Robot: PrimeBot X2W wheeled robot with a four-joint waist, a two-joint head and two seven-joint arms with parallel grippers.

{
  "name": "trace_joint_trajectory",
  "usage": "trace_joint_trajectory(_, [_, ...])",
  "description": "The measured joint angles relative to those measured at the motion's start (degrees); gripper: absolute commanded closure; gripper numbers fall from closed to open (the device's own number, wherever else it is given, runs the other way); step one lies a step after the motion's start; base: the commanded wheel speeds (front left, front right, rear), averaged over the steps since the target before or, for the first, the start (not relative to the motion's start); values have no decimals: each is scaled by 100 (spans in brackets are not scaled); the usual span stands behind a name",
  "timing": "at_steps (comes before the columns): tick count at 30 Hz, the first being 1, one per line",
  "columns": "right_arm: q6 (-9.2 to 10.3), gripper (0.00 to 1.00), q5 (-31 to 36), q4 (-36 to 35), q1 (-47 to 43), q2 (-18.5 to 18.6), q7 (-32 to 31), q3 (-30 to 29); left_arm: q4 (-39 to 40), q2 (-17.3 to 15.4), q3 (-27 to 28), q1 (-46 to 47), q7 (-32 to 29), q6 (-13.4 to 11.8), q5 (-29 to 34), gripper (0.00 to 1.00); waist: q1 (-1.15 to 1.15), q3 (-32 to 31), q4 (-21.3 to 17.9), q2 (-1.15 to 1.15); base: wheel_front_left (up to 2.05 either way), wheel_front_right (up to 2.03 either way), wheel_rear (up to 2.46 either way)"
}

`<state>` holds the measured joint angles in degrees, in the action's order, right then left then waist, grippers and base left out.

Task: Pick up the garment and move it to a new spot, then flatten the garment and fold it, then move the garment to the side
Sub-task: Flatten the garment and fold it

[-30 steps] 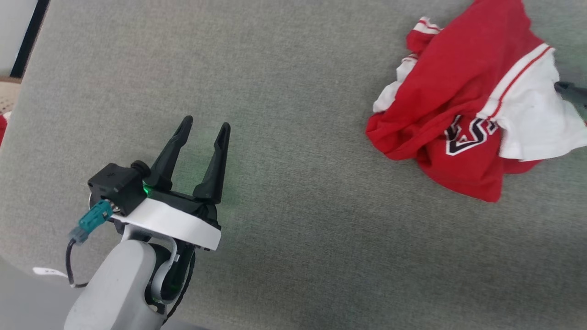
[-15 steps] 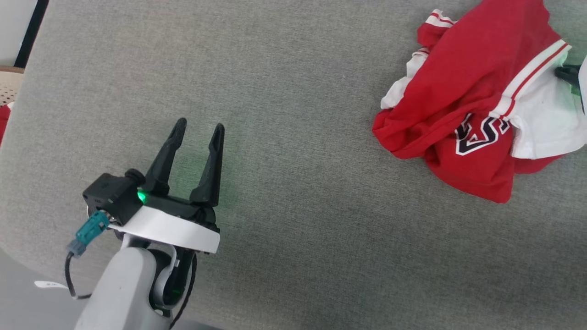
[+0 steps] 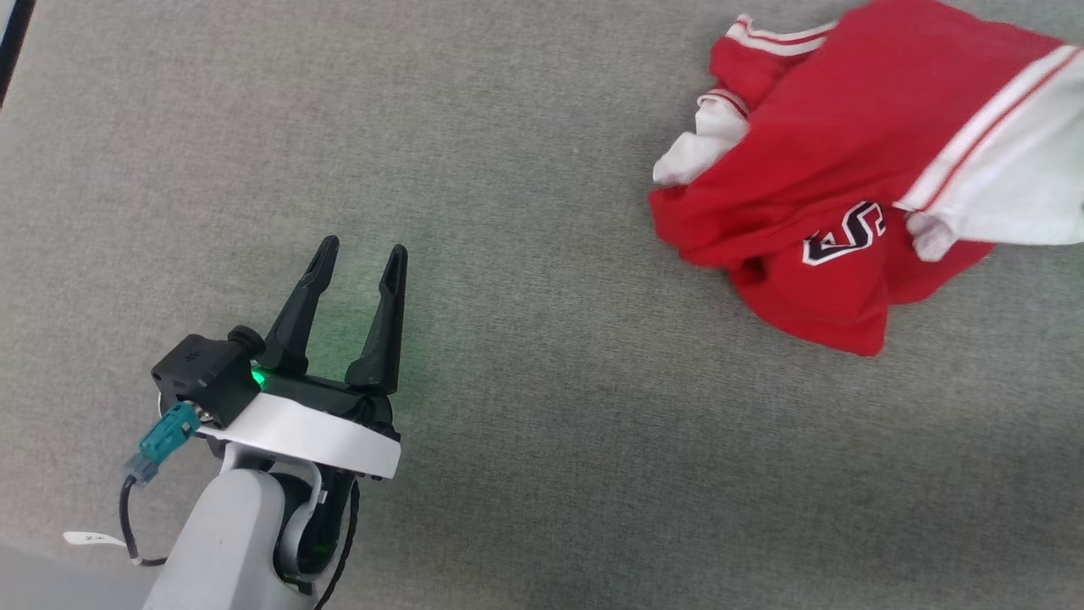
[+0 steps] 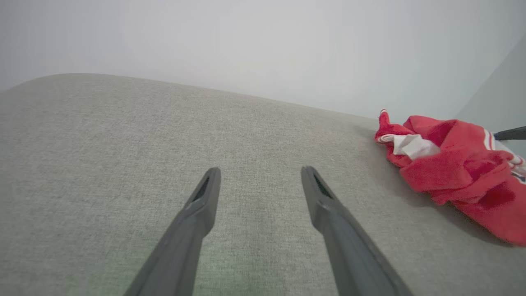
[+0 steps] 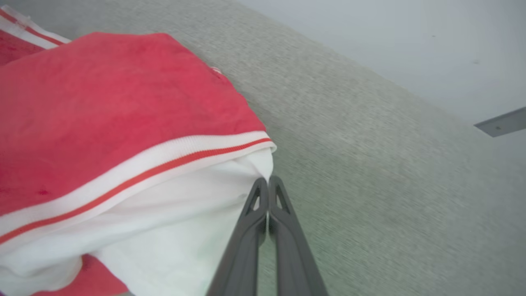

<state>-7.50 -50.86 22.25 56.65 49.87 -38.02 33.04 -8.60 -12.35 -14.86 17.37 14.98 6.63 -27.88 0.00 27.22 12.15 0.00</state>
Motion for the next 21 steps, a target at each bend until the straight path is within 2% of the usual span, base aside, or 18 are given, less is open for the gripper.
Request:
trace_joint_trajectory(5, [0,100,-110,21,-391,615,146,-352,2,-14,29,-20,0,22,22,0,0,-65,-118,0,0,0,0])
trace_joint_trajectory(11, [0,100,-212,316,-1327,1379,224,-692,12,-57,51,-61,0,42,25,0,0,-99,-181,0,0,0,0])
trace_joint_trajectory(17, [-1,100,-274,712,-2075,1653,486,-1010,26,-135,88,-144,-1,42,33,0,0,-139,-321,0,0,0,0])
trace_joint_trajectory(21, [0,100,-298,969,-2329,1626,722,-1201,51,-207,35,-143,-15,43,49,0,0,-171,-385,0,0,0,0])
